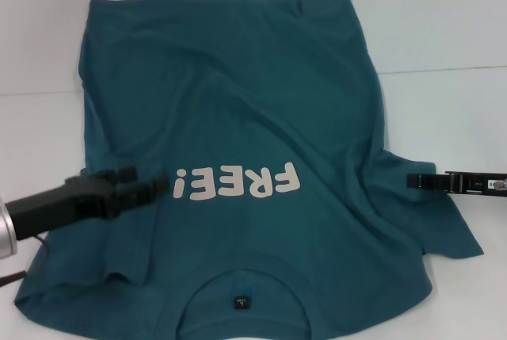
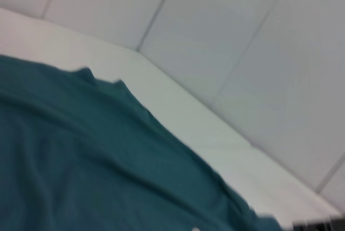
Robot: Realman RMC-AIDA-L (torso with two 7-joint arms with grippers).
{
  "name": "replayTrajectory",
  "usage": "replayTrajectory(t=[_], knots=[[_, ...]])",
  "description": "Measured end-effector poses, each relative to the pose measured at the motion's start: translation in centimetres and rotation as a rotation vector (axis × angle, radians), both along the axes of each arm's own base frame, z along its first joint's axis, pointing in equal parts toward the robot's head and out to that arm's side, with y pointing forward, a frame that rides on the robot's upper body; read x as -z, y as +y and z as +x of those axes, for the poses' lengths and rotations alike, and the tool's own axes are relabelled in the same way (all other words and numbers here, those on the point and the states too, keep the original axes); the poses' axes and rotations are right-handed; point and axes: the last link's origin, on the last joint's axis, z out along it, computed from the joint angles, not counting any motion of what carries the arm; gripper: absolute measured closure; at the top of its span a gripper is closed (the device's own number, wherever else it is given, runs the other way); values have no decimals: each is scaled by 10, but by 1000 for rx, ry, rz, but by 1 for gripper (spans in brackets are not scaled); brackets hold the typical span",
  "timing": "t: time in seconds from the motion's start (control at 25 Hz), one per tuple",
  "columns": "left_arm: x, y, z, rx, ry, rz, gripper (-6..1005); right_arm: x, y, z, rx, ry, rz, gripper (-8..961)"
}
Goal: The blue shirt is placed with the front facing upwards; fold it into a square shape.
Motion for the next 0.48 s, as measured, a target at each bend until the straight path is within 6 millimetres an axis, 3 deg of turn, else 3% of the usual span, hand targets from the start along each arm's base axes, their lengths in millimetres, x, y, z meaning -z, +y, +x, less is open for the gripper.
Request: replayTrajectory(t=[0.2,0.48], knots=[[8,-7,1,52,80,-93,111,0,0,0,-1,0,-3,306],[9,-8,1,57,88,-103,111,-4,-1,-4,-18,13,-3,609]])
